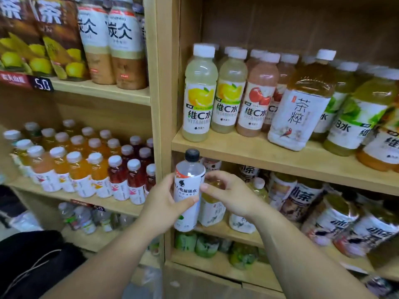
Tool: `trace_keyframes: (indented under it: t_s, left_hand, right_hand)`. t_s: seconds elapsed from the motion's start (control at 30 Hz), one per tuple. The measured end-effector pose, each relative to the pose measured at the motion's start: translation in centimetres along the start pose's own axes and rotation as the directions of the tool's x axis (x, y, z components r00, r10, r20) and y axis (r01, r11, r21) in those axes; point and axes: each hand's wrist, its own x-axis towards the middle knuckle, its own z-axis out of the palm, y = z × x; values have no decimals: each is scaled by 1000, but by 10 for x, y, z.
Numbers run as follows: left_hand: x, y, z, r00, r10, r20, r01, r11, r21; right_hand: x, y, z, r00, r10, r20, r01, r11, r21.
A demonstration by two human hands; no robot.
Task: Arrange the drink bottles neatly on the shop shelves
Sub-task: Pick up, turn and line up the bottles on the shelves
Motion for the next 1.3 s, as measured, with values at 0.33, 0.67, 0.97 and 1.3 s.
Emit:
trace_keyframes:
  t_s: [0.33,0.67,0.97,1.3]
  left_hand:
    - [3,-37,27,979,-128,-161,147,983,114]
    - [12,-72,69,936,-160,-312,230,952,202]
    - [42,-79,100,935,-188,-300,259,941,218]
    - [85,-79,109,911,-289,-293,361,903,232]
  right_hand:
    - [55,17,-16,983,175,50,-86,687,-722]
    - [70,38,-36,960,255,111,-122,745,-656]
    - [53,47,-39,975,220,6,-158,718,-678]
    - [40,53,-21,989,64,-134,-139,721,-679]
